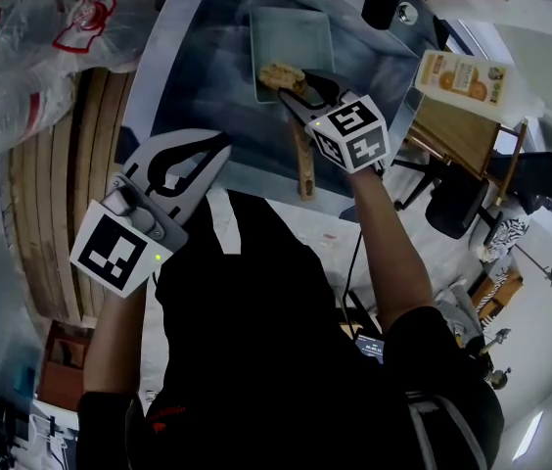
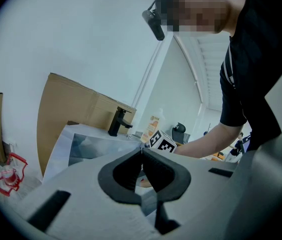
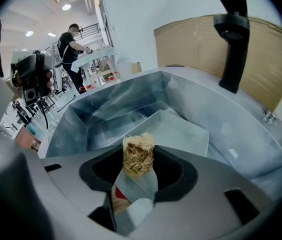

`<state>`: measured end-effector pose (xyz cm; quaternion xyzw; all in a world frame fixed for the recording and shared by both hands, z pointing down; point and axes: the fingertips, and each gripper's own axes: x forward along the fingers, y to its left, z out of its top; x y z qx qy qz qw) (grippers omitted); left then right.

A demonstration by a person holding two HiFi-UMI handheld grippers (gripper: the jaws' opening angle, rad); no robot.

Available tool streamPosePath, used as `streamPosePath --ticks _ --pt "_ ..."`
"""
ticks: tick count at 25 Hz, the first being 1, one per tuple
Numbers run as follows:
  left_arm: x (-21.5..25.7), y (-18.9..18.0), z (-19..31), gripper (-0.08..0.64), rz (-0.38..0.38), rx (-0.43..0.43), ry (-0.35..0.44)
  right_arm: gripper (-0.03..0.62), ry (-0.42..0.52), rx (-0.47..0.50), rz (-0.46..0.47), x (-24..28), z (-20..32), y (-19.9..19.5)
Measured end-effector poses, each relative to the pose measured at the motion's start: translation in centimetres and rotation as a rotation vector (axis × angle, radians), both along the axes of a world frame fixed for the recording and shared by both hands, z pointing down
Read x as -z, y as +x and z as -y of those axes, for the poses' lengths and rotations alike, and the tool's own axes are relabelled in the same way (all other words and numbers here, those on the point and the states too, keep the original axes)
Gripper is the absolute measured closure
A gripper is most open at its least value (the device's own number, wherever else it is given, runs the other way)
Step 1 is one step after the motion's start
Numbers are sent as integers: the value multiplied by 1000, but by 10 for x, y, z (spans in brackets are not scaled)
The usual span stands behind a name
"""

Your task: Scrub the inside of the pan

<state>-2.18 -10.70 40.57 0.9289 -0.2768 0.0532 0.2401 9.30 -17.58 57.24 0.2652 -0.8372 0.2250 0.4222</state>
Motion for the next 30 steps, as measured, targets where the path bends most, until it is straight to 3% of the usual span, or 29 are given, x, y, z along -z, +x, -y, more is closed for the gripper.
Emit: streamPosePath --ticks 9,30 --pt "2 10 -4 535 7 -17 11 407 2 -20 14 -2 -2 8" --pt "19 62 5 535 23 -95 38 407 -9 -84 -56 1 2 81"
